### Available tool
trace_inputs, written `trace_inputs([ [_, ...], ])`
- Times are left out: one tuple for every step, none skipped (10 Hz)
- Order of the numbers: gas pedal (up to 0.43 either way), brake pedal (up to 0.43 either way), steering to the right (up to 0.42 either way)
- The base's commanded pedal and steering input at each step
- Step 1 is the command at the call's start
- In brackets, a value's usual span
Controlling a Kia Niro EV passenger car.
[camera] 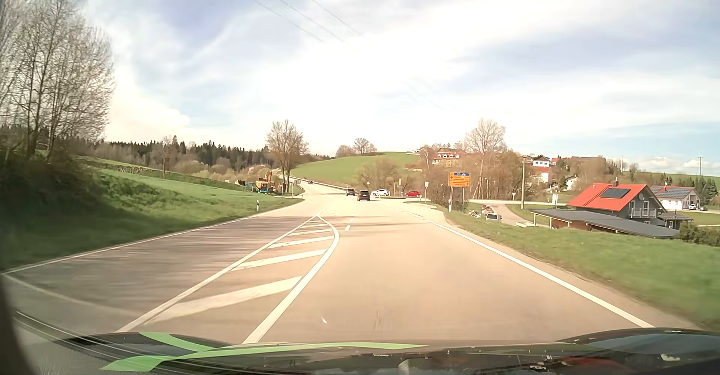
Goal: Follow the waypoints while adhering to traffic rules and regulations
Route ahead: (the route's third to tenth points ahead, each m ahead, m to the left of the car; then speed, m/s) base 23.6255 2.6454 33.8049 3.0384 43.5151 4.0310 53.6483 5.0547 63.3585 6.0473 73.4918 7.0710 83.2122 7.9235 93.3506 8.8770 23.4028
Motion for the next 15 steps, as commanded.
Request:
trace_inputs([
  [0.087, 0.0, -0.011],
  [0.087, 0.0, -0.011],
  [0.087, 0.0, -0.012],
  [0.087, 0.0, -0.012],
  [0.087, 0.0, -0.013],
  [0.098, 0.0, -0.012],
  [0.098, 0.0, -0.013],
  [0.098, 0.0, -0.012],
  [0.098, 0.0, -0.011],
  [0.098, 0.0, -0.008],
  [0.098, 0.0, -0.005],
  [0.098, 0.0, -0.005],
  [0.087, 0.0, -0.006],
  [0.067, 0.0, -0.008],
  [0.067, 0.0, -0.008],
])
